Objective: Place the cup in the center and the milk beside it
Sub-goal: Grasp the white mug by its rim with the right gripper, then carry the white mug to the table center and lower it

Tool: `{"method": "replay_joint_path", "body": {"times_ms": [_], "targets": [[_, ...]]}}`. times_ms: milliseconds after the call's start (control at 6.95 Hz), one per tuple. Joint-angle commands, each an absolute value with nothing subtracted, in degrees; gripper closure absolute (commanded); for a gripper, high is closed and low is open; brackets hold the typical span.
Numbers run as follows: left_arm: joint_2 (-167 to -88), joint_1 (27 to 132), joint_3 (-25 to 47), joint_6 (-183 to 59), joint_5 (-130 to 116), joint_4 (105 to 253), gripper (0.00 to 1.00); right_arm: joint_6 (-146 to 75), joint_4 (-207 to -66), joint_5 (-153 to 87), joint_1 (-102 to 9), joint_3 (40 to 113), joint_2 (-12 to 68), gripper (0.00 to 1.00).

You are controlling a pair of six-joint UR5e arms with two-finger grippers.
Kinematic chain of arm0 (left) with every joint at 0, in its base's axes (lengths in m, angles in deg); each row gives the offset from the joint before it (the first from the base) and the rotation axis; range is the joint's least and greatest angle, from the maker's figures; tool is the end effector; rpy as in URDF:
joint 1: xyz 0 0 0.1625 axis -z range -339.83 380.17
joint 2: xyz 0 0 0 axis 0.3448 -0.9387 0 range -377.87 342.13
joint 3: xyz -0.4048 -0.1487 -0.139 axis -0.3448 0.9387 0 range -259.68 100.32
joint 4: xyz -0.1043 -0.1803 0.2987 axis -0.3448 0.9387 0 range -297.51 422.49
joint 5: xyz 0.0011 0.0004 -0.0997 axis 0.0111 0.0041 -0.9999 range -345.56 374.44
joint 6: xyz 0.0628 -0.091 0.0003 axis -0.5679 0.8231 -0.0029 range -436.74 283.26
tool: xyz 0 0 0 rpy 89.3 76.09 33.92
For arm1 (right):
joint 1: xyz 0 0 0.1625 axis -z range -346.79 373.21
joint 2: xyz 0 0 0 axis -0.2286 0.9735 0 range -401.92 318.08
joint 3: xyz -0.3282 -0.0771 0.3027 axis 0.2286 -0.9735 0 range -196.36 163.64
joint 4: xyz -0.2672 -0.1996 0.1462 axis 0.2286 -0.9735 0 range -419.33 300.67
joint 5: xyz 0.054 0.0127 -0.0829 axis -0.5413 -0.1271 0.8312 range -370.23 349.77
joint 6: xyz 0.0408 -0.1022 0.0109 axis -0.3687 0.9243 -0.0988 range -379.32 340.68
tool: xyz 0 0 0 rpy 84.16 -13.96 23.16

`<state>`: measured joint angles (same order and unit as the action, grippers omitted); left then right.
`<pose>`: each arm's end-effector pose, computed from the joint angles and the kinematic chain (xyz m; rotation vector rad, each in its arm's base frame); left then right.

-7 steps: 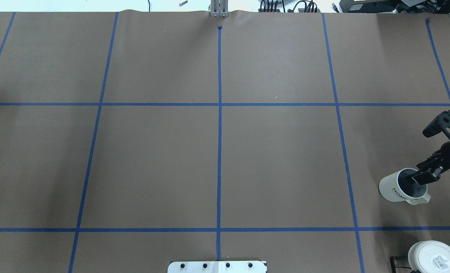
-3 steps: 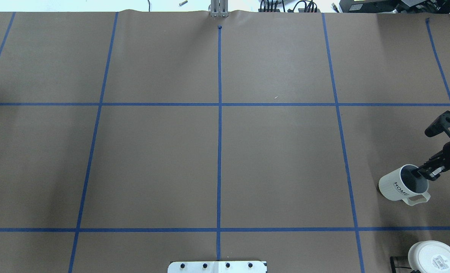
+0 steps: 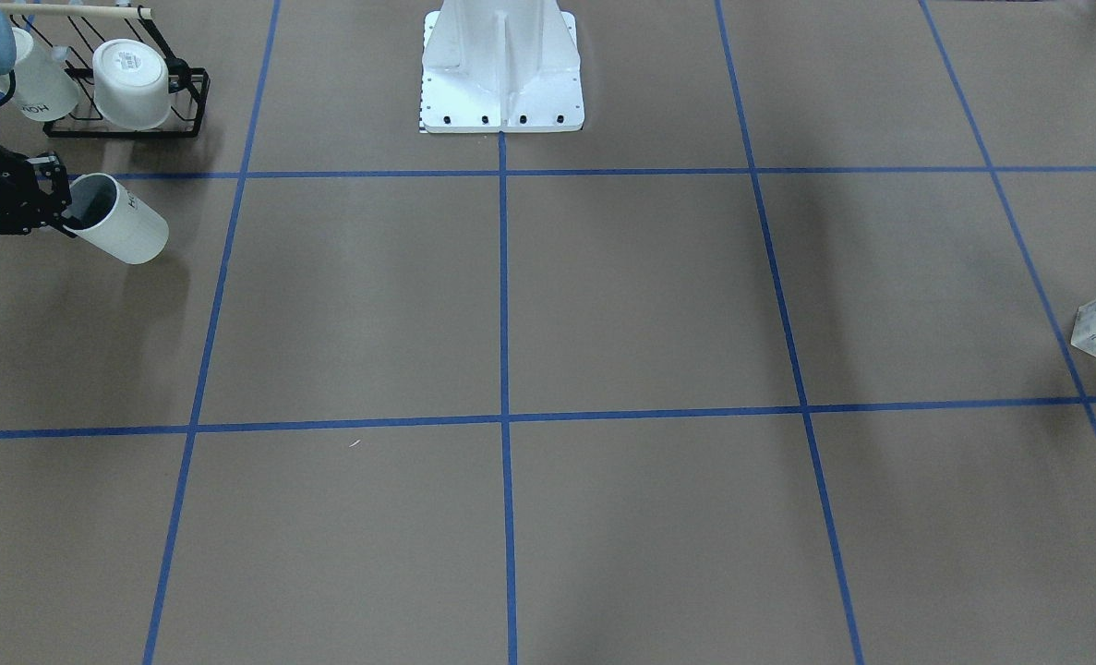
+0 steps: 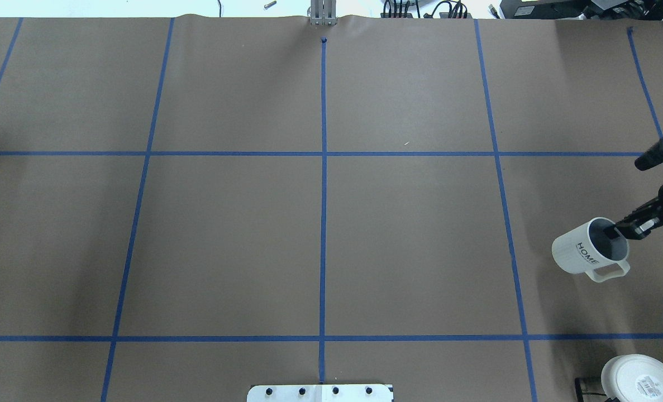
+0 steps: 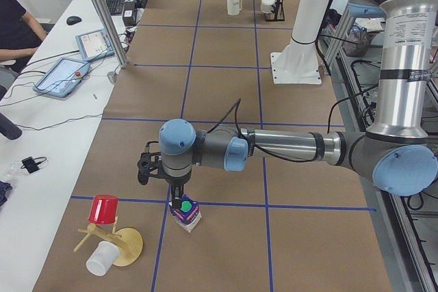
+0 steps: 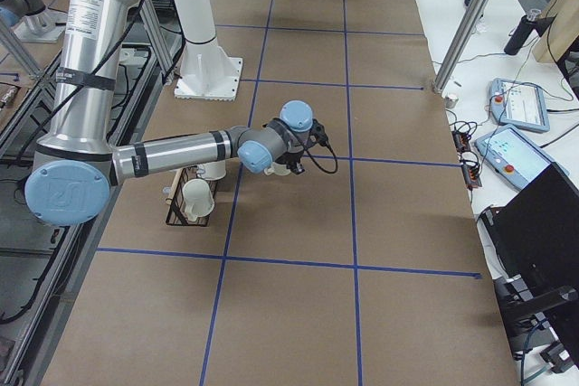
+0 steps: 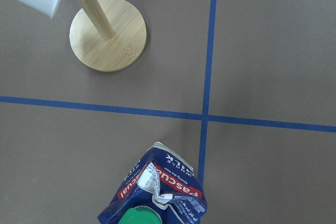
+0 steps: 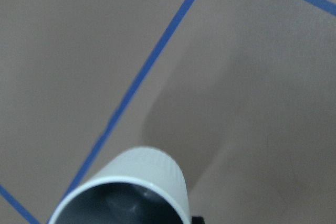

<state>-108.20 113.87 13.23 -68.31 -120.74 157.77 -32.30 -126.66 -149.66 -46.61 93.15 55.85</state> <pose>-0.0839 -0.4467 0.6587 0.1085 0.7927 -0.1418 -0.1552 -0.3650 0.5454 0.2180 -0.9943 -0.5330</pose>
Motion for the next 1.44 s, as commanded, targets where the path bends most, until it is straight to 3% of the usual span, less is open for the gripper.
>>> {"method": "replay_joint_path", "body": {"times_ms": [0,144,432,719,863,1007,1295], "targets": [[-108.3,113.9,13.2,-68.3,-120.7,157.8,0.02,-32.6,-152.9,-151.2,-49.9,93.2,35.1,1.0],[-108.3,113.9,13.1,-68.3,-120.8,157.8,0.02,-36.1,-162.2,-149.2,-49.2,92.5,26.3,1.0],[-108.4,113.9,13.0,-68.3,-120.8,157.7,0.02,-60.8,-163.8,-144.6,-42.4,88.6,14.2,1.0],[-108.4,113.9,12.8,-68.3,-120.8,157.7,0.02,-78.9,-153.2,-132.4,-31.4,75.0,3.0,1.0],[-108.5,113.9,12.3,-68.4,-120.8,157.8,0.02,-83.1,-142.6,-131.3,-30.3,66.3,1.2,1.0],[-108.5,113.9,12.3,-68.4,-120.8,157.8,0.02,-83.7,-140.7,-130.0,-29.5,58.9,-3.9,1.0],[-108.6,113.9,12.3,-68.4,-120.8,157.8,0.02,-84.1,-140.1,-126.5,-27.7,55.3,-5.6,1.0]]}}
